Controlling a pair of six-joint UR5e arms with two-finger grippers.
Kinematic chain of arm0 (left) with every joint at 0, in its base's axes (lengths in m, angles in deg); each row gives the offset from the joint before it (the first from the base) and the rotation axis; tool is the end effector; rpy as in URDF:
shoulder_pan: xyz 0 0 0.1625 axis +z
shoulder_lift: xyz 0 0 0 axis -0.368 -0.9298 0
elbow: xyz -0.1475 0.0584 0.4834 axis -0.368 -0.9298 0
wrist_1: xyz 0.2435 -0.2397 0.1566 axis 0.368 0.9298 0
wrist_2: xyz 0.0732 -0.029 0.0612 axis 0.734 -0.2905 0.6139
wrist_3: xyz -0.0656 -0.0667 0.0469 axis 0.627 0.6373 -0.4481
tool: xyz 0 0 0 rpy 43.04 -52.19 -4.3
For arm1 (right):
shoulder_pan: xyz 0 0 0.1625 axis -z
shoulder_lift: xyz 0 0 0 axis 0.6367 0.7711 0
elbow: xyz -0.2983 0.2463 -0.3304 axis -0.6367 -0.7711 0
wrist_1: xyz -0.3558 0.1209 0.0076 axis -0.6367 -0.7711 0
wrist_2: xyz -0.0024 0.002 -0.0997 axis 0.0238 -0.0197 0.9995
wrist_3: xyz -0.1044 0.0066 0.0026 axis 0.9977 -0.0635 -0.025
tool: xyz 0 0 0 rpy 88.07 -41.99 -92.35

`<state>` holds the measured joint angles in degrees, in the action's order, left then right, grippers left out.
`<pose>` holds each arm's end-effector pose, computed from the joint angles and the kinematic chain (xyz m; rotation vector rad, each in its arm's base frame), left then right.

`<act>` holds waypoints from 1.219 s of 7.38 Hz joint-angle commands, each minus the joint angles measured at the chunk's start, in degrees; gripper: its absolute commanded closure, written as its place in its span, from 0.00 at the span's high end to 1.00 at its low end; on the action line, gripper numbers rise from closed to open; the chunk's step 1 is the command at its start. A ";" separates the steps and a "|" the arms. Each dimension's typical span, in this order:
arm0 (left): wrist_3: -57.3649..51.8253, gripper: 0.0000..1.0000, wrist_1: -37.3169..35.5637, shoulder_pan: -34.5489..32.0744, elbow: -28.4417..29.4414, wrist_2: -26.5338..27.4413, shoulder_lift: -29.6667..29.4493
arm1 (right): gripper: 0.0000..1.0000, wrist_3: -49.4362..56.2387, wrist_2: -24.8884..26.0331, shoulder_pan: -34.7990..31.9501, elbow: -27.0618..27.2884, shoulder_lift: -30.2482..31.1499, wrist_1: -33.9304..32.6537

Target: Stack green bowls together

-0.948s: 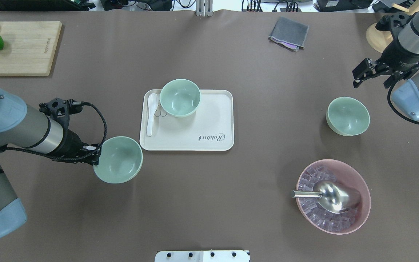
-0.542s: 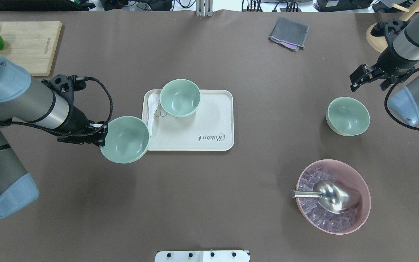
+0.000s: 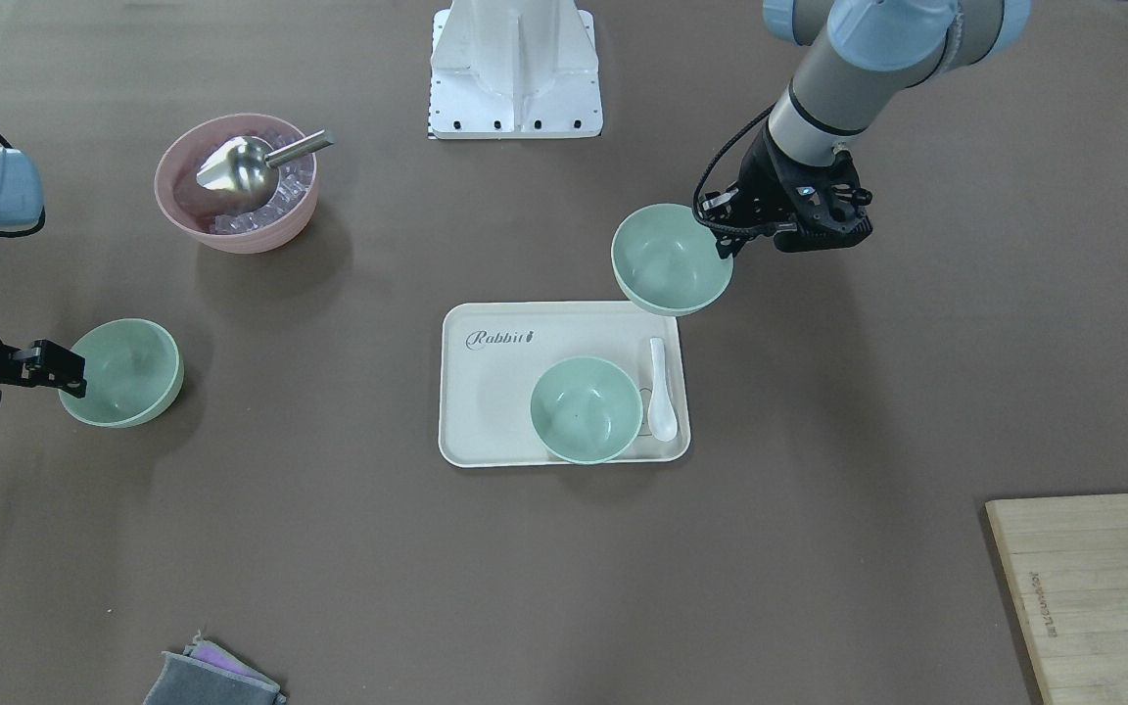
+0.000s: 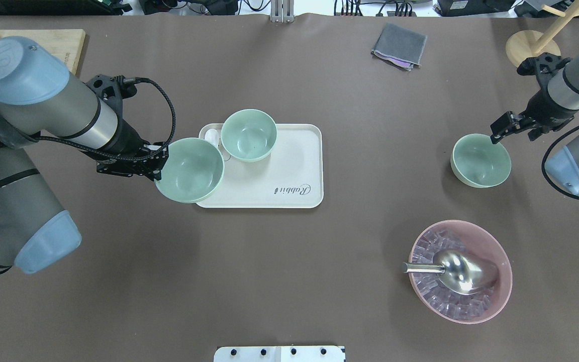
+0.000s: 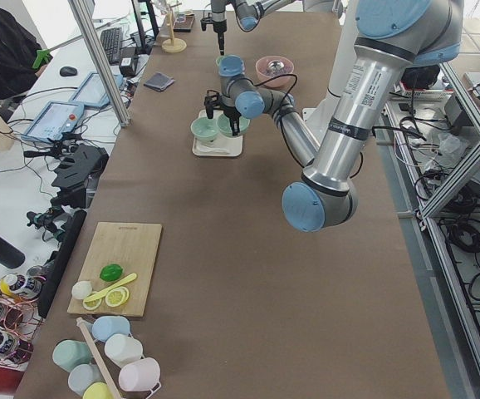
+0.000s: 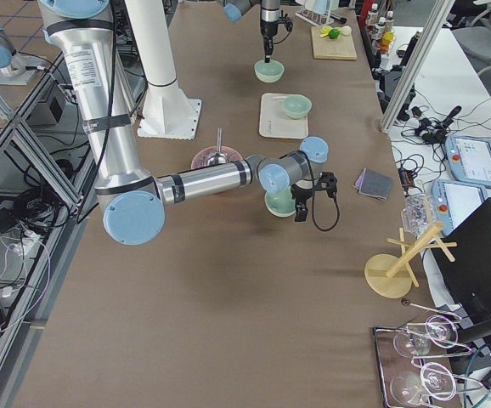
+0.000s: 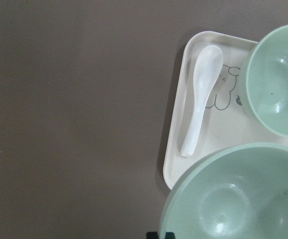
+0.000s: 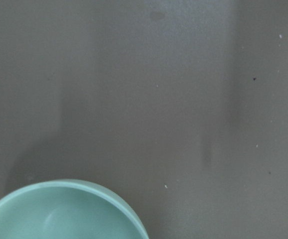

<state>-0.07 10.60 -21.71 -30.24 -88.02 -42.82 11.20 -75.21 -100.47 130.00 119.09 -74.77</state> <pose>0.3740 -0.4581 0.3595 -0.0602 0.9422 -0.1683 -0.2191 -0.5319 0.6348 0.0095 -0.7890 -0.1001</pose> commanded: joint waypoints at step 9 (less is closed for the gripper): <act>0.69 0.00 0.29 -0.29 10.16 0.00 -9.18 | 0.06 -0.06 -1.11 1.77 0.51 1.57 1.04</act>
<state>0.62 10.67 -22.00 -20.54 -88.09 -51.83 11.07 -75.94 -98.69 130.42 120.64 -73.74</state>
